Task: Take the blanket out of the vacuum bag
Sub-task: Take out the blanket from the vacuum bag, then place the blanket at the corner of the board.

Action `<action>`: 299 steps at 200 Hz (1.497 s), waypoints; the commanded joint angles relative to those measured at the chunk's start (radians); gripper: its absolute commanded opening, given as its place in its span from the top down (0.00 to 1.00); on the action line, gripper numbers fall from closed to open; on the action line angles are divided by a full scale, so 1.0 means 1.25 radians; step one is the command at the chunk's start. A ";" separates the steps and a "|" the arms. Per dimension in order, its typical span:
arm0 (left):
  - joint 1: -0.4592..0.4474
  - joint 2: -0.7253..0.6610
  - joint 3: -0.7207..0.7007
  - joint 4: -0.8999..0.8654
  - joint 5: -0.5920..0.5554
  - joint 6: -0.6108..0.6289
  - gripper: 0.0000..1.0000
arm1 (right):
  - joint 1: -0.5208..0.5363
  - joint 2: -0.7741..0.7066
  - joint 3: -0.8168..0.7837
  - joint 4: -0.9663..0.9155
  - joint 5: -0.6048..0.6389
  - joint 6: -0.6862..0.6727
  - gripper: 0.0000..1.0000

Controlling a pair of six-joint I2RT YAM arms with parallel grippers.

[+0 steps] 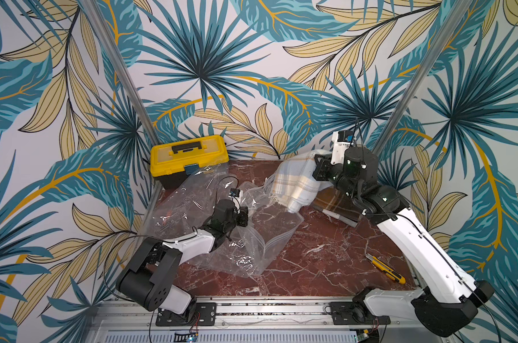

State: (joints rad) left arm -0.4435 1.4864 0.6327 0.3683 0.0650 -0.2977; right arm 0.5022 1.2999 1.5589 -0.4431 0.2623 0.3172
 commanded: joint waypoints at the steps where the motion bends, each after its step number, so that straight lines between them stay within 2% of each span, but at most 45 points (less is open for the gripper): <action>1: 0.007 -0.018 -0.012 -0.016 0.001 0.015 1.00 | -0.024 0.019 0.044 0.023 0.032 -0.051 1.00; 47: 0.006 -0.023 -0.015 -0.030 -0.001 0.014 1.00 | -0.078 0.055 0.078 0.019 0.048 -0.078 1.00; 151: 0.007 -0.029 -0.021 -0.034 -0.001 0.010 1.00 | -0.233 0.181 0.179 -0.009 -0.028 -0.091 1.00; 230: 0.008 -0.023 -0.020 -0.040 -0.005 0.011 1.00 | -0.307 0.279 0.240 0.029 0.025 -0.126 1.00; 258: 0.009 -0.012 -0.019 -0.036 -0.003 0.007 1.00 | -0.326 0.293 0.221 0.077 0.091 -0.140 1.00; 299: 0.009 0.005 -0.014 -0.028 0.001 0.003 1.00 | -0.363 0.276 0.095 0.172 0.143 -0.075 1.00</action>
State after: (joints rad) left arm -0.4412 1.4750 0.6212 0.3401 0.0647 -0.2962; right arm 0.0731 1.6737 1.7550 -0.3614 0.3614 0.1806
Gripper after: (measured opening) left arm 0.042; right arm 0.055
